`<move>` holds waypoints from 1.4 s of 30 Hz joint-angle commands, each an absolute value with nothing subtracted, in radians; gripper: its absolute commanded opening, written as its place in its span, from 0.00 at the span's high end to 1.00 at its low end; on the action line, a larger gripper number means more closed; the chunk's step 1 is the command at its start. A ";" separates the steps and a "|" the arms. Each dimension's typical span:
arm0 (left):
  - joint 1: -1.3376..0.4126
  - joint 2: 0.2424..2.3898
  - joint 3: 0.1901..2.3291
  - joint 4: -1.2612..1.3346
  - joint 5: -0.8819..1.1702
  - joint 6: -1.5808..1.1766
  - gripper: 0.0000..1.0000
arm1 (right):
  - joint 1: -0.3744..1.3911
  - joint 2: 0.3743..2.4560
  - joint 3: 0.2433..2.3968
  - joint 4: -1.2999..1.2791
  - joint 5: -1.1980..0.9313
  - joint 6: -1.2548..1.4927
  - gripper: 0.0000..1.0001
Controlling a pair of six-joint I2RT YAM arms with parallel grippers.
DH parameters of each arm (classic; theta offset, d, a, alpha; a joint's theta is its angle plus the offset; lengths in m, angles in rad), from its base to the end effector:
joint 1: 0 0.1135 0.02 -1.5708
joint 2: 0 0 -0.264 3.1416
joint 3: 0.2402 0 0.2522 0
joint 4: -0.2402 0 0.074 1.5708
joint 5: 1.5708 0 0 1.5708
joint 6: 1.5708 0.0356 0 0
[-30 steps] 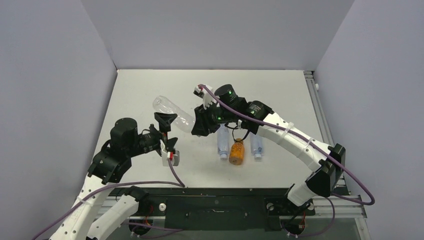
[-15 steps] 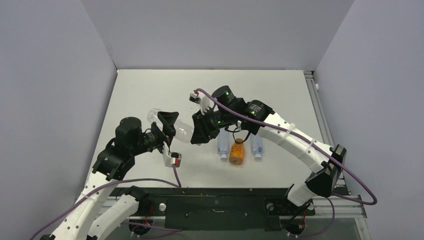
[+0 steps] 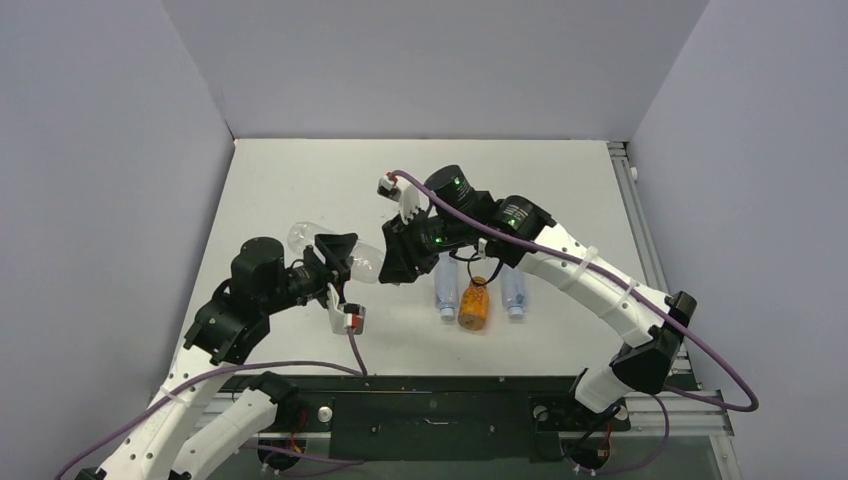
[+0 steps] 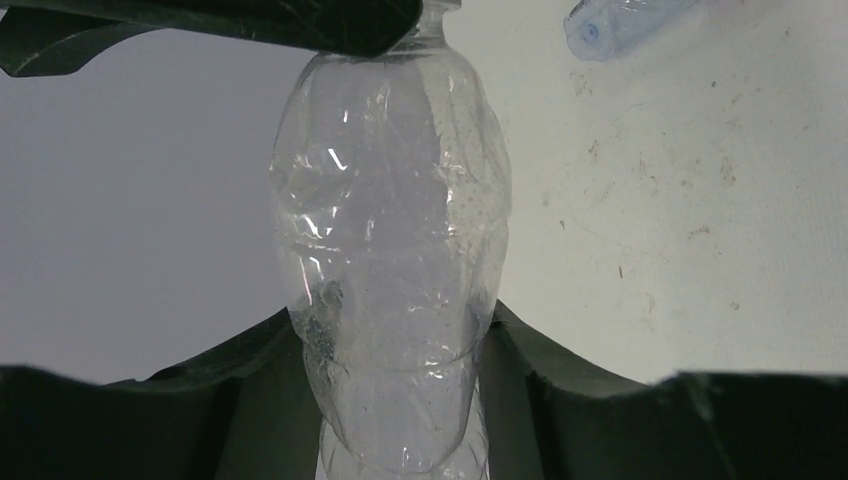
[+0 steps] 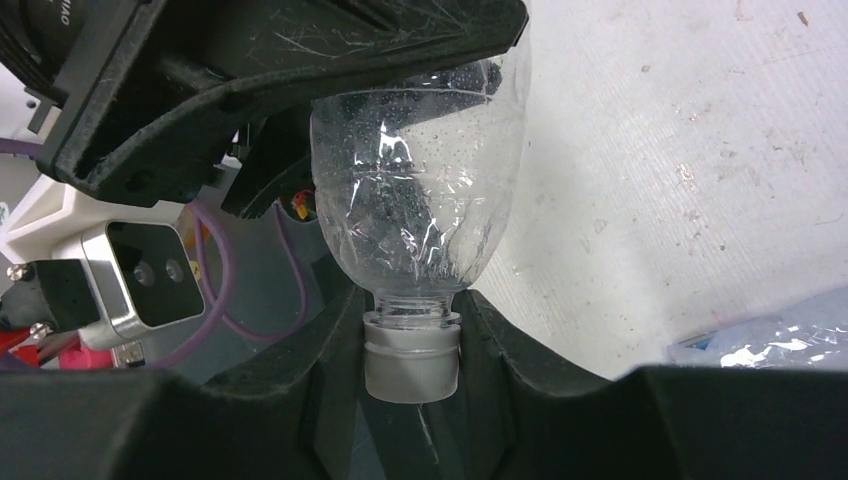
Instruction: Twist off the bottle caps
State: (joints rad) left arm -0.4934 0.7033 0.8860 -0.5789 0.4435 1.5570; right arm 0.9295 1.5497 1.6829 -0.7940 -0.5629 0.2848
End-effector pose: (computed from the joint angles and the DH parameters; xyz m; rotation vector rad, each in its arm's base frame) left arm 0.1218 -0.0829 0.3468 1.7862 0.7481 0.2743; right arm 0.1831 0.2770 0.4055 -1.0852 2.1747 1.2431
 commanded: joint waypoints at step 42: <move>-0.506 0.722 0.890 -0.207 0.356 0.178 0.97 | 1.036 1.389 1.634 -0.276 0.039 0.531 0.32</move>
